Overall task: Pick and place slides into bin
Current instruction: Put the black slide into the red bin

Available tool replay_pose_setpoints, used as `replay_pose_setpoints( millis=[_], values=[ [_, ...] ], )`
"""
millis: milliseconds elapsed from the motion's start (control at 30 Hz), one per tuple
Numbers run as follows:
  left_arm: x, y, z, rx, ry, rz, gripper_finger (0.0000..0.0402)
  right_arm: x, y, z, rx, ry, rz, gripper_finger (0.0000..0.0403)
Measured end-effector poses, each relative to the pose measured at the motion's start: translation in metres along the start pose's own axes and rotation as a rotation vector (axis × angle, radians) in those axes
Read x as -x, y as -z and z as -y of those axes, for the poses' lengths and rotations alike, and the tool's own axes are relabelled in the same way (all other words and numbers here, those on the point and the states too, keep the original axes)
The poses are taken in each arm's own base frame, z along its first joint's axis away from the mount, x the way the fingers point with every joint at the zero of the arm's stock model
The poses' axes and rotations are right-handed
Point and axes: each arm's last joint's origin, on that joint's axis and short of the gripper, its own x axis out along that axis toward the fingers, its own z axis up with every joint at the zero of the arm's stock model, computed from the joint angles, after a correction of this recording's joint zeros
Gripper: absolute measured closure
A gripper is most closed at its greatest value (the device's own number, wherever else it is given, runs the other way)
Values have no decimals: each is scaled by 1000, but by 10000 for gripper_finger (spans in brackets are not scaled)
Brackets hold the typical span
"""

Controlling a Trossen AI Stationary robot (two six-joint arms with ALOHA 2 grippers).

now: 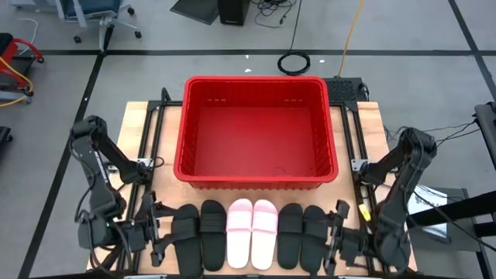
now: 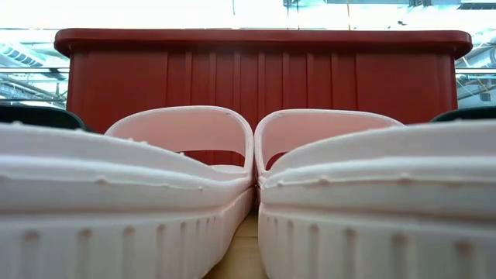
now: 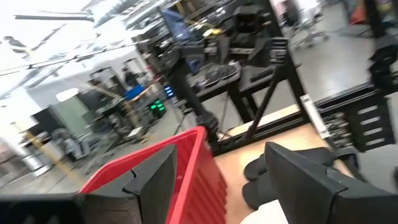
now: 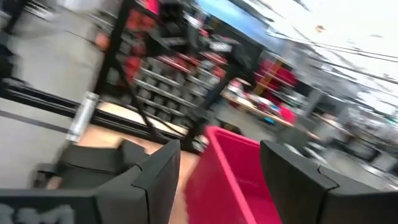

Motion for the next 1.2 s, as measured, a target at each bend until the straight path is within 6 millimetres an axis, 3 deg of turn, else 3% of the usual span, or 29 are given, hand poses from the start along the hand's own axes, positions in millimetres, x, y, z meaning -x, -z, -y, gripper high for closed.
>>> replay_pose_setpoints(
  millis=[333,567,667,867,1000,1200],
  values=[
    [3,-8,22,0,-111,-64,151,16,-11,-36,8,176,-75,193],
    [3,-9,22,106,-115,-56,151,31,-16,-51,-75,135,-48,193],
    [3,-9,22,139,-99,-47,151,41,-17,-57,-84,30,17,193],
    [0,-9,25,190,-28,-19,151,56,-17,-67,-141,-397,174,193],
    [-5,-4,31,185,-15,-22,151,40,-9,-70,-233,-681,114,193],
    [-11,-3,31,211,-31,-27,151,0,20,-66,-292,-641,-160,193]
  ],
)
